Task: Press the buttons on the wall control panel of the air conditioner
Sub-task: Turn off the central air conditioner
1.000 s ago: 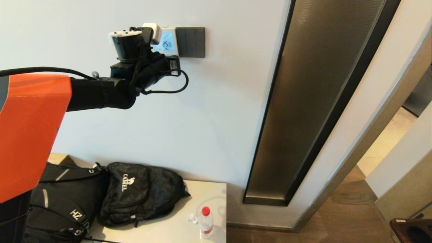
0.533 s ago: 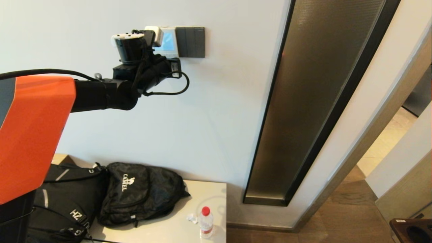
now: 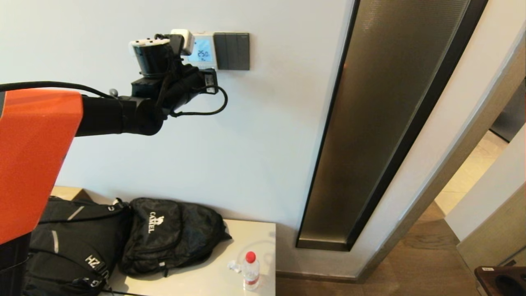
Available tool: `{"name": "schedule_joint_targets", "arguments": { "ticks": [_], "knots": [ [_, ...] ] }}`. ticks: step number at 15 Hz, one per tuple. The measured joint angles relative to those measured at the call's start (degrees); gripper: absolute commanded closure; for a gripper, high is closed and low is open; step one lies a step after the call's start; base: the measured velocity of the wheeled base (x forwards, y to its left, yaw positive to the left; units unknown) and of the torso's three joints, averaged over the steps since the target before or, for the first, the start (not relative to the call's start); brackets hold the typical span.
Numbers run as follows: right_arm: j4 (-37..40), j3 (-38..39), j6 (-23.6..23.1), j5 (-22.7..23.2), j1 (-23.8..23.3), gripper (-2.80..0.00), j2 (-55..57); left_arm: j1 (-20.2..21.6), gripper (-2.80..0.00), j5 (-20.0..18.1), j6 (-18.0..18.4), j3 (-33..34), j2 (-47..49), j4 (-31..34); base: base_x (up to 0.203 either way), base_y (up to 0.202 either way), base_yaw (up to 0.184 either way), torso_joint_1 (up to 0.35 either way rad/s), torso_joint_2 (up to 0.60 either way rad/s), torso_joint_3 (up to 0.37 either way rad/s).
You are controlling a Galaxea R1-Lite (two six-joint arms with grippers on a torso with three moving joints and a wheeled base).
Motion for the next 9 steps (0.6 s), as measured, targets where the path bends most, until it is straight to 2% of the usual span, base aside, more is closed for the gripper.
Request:
{"name": "schedule_joint_targets", "arguments": {
  "ticks": [4, 6, 9],
  "knots": [
    [0.0, 0.0, 0.0, 0.0, 0.0, 0.00, 0.0, -0.1, 0.00, -0.6, 0.1, 10.0, -7.1, -3.9, 0.000, 0.000, 0.000, 0.000, 0.00, 0.000],
    [0.0, 0.0, 0.0, 0.0, 0.0, 0.00, 0.0, -0.1, 0.00, -0.7, 0.1, 10.5, -8.3, -3.7, 0.000, 0.000, 0.000, 0.000, 0.00, 0.000],
    [0.0, 0.0, 0.0, 0.0, 0.0, 0.00, 0.0, -0.1, 0.00, -0.8, 0.1, 7.4, -6.9, -2.8, 0.000, 0.000, 0.000, 0.000, 0.00, 0.000]
  ]
}}
